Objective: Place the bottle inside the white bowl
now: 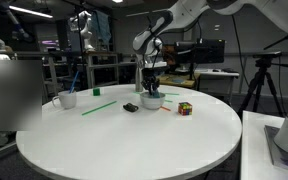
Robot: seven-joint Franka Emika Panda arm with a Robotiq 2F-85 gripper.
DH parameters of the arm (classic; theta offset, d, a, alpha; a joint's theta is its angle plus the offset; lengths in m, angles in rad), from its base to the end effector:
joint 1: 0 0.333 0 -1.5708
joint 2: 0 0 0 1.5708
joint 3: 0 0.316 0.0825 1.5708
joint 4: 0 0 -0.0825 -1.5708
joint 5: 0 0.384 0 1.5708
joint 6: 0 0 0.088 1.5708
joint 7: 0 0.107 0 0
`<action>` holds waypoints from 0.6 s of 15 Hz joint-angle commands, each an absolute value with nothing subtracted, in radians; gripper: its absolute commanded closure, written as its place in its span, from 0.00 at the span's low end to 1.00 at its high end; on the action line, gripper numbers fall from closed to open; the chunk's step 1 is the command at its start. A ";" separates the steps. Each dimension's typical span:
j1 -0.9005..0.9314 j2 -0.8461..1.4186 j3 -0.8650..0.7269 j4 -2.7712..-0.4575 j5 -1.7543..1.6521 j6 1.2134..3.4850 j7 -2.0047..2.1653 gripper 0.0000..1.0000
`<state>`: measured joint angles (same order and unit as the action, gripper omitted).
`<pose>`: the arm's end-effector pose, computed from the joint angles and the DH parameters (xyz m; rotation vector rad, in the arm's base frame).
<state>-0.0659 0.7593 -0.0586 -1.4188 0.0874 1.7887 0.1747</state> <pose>0.6772 -0.0707 0.2223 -3.0146 0.4969 0.6012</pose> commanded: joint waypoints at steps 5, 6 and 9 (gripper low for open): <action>-0.081 0.791 -0.058 -1.317 0.098 1.699 0.170 0.12; -0.081 0.788 -0.060 -1.315 0.098 1.698 0.171 0.04; -0.084 0.769 -0.065 -1.320 0.095 1.707 0.169 0.00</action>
